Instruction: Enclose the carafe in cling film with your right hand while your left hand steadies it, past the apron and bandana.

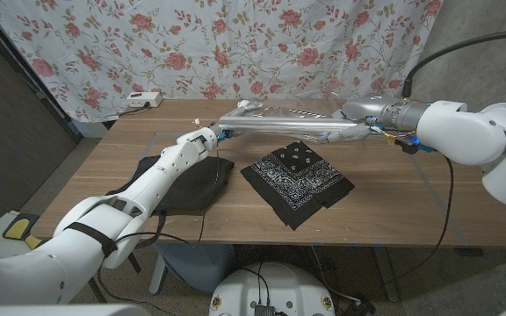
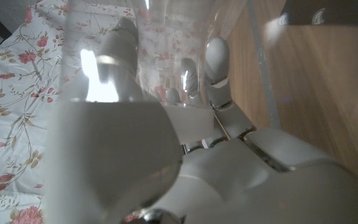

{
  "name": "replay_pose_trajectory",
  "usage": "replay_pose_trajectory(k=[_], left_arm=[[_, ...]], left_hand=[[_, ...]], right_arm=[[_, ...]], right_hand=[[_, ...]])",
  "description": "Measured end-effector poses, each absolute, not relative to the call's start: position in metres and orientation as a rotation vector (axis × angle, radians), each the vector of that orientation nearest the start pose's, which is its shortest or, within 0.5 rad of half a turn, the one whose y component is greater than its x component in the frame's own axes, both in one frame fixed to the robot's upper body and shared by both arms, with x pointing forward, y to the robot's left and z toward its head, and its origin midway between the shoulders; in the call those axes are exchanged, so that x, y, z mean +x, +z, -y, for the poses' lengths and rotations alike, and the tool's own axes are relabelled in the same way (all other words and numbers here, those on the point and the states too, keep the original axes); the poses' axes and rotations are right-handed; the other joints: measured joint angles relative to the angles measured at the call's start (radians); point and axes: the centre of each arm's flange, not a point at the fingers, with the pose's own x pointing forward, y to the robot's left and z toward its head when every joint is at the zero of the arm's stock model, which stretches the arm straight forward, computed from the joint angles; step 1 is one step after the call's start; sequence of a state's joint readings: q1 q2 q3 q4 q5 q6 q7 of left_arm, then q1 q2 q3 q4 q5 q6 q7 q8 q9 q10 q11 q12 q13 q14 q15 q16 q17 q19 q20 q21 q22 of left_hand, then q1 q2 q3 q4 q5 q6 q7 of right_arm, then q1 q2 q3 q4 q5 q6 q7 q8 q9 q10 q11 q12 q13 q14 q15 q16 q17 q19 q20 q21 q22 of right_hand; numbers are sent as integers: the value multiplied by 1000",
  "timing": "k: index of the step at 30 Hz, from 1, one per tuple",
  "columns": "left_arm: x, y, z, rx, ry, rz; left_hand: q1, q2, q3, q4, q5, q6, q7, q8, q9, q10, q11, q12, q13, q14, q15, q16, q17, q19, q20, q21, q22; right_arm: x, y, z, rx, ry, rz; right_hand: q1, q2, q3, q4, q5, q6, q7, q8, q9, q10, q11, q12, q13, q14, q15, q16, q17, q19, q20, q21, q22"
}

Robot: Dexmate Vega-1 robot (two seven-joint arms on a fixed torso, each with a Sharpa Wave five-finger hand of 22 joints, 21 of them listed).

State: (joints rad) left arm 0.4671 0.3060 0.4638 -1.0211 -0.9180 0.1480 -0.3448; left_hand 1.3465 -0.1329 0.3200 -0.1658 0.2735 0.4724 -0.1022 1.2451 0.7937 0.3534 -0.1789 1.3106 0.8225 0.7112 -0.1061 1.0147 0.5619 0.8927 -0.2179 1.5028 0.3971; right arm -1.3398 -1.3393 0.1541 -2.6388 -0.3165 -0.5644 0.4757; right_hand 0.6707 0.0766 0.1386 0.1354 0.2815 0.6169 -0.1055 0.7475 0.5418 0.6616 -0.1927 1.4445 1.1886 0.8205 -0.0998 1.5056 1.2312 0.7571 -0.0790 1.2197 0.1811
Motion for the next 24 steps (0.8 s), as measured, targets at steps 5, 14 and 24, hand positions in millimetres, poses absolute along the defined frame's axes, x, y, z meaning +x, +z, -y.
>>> replay_pose_trajectory(k=[5,14,24], left_arm=[[711,46,-170,-286,-654,287],[710,44,-167,-282,-662,282],[708,43,-166,-275,-676,280]], left_hand=[[0,0,0,0,0,0,0,0,0,4,-4,0,0,0,0,0,0,0,0,0,-1],[0,0,0,0,0,-3,-3,1,0,4,-4,0,4,0,0,0,1,-2,2,3,-2],[0,0,4,5,0,-3,-3,2,0,4,-3,0,5,0,0,0,1,-2,2,4,-3]], right_arm=[[376,85,224,-1728,189,475],[374,83,227,-1735,218,478],[367,83,231,-1731,221,488]], right_hand=[[-18,0,-6,1,0,9,-2,5,-5,6,1,0,0,0,0,0,0,0,0,0,0],[-28,2,-11,5,0,10,-3,5,-5,12,6,0,0,0,0,0,0,0,0,0,0],[-37,0,-19,14,1,11,-3,17,-4,11,6,12,0,0,0,4,0,5,-5,-15,-5]])
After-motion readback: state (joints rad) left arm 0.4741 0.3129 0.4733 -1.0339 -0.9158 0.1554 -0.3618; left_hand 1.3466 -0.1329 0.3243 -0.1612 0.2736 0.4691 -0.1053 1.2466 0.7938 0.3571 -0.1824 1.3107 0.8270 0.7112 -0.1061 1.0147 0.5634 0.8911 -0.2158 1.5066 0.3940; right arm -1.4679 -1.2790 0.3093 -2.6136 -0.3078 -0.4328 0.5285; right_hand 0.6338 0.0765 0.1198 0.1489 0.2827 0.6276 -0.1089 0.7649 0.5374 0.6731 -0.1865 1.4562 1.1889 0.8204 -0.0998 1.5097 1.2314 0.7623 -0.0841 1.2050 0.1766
